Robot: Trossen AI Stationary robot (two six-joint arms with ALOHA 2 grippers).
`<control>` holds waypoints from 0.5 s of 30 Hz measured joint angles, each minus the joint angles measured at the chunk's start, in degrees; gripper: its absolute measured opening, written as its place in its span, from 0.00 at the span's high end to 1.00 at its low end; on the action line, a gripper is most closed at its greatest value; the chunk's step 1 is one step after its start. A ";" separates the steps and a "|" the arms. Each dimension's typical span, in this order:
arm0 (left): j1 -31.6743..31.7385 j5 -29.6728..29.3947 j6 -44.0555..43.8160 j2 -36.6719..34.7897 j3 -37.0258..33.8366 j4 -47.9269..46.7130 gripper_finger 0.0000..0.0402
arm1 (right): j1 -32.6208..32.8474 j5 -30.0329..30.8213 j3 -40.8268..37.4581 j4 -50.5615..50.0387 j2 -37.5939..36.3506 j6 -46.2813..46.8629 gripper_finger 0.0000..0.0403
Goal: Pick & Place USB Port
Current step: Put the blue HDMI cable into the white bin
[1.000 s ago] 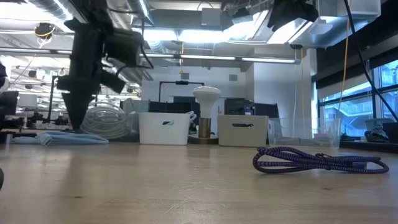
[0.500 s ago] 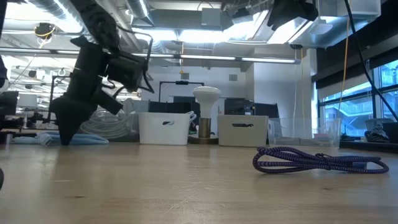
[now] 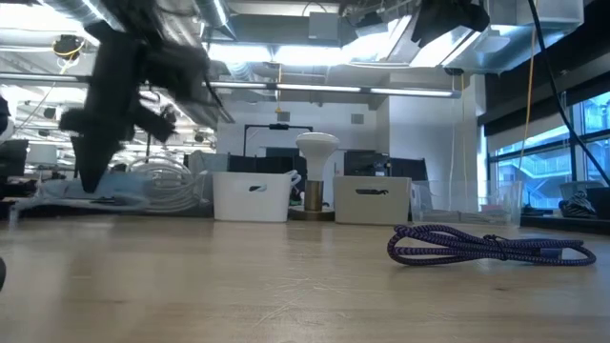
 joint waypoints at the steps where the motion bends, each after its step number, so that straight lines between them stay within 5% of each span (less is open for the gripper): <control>1: -0.75 0.05 -0.14 -1.95 -0.08 -0.05 0.93 | -0.02 0.00 0.00 0.02 0.00 -0.17 0.75; 10: -8.69 -3.10 -2.24 -17.40 3.39 7.82 0.93 | -0.04 1.53 -0.02 0.02 0.00 -0.98 0.75; 15: -10.95 -5.63 5.57 -22.28 6.40 23.17 0.93 | -0.04 1.74 -0.02 0.10 0.00 -0.96 0.75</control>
